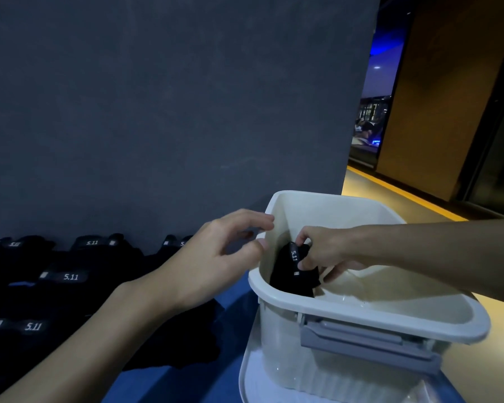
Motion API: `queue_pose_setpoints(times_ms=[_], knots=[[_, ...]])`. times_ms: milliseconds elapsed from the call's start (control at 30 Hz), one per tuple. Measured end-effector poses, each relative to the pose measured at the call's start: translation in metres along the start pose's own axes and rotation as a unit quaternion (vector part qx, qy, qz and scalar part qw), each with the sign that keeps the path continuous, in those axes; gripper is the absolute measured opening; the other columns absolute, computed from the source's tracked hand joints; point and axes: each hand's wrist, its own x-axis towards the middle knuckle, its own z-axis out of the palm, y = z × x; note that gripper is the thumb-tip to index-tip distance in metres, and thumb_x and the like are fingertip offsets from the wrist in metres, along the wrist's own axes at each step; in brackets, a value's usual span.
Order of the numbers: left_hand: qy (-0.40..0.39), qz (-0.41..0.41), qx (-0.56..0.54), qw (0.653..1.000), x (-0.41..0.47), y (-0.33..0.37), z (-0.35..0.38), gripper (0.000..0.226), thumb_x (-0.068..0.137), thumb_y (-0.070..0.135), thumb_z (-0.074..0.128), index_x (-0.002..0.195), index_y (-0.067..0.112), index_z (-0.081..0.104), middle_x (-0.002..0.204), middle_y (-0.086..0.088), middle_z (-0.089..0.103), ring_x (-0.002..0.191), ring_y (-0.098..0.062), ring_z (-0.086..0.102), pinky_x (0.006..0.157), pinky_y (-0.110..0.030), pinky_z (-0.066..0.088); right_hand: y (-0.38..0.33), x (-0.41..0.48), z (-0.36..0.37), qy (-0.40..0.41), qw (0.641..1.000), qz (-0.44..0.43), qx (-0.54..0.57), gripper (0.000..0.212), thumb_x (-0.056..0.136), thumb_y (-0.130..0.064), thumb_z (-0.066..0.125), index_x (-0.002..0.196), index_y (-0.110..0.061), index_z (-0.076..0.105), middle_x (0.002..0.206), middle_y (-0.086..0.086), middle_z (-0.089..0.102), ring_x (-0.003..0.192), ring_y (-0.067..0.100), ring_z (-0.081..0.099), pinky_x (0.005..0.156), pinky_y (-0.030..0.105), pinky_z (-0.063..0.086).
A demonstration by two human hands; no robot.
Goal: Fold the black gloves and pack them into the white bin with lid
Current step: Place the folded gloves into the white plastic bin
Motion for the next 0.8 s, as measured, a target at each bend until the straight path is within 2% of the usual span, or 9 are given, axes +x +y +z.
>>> queue_pose_setpoints(times_ms=[167,267,467,667,800], knots=[[0.003,0.005,0.009,1.000,0.001,-0.003,-0.001,0.049,0.080,0.051,0.051,0.122,0.030,0.066,0.134,0.027,0.057,0.126,0.001,0.054,0.109,-0.036,0.043,0.000,-0.003,-0.009,-0.014,0.999,-0.019,-0.031,0.056,0.089,-0.013,0.069,0.129,-0.034,0.036,0.121,0.009,0.056,0.102,0.027,0.061,0.083,0.039,0.056],[0.001,0.007,0.020,1.000,0.001,-0.003,-0.001,0.051,0.079,0.053,0.049,0.123,0.032,0.064,0.134,0.027,0.056,0.126,-0.001,0.053,0.110,-0.038,0.042,0.001,-0.007,-0.014,-0.056,0.996,-0.043,-0.057,0.065,0.085,-0.020,0.075,0.131,-0.043,0.034,0.124,0.006,0.055,0.106,0.028,0.063,0.084,0.041,0.059],[-0.002,0.003,0.034,0.999,0.001,-0.005,-0.002,0.052,0.079,0.056,0.048,0.124,0.034,0.063,0.134,0.029,0.055,0.128,-0.002,0.052,0.109,-0.038,0.042,0.010,-0.002,-0.009,-0.067,0.991,-0.054,-0.097,0.067,0.085,-0.020,0.075,0.141,-0.027,0.038,0.128,0.004,0.051,0.108,0.026,0.063,0.080,0.030,0.059],[-0.003,0.013,0.027,1.000,0.001,-0.006,-0.003,0.053,0.080,0.056,0.049,0.125,0.032,0.064,0.135,0.028,0.055,0.128,-0.001,0.051,0.111,-0.037,0.041,0.013,0.003,-0.011,-0.076,0.992,-0.051,-0.083,0.067,0.086,-0.015,0.074,0.141,-0.024,0.038,0.129,0.006,0.052,0.113,0.028,0.062,0.087,0.031,0.057],[-0.004,0.014,0.018,1.000,0.001,-0.006,-0.003,0.050,0.081,0.054,0.051,0.123,0.031,0.065,0.135,0.026,0.056,0.127,0.000,0.052,0.111,-0.036,0.041,0.013,0.003,-0.014,-0.086,0.992,-0.044,-0.085,0.067,0.086,-0.017,0.074,0.142,-0.029,0.037,0.130,0.006,0.052,0.113,0.027,0.061,0.088,0.035,0.057]])
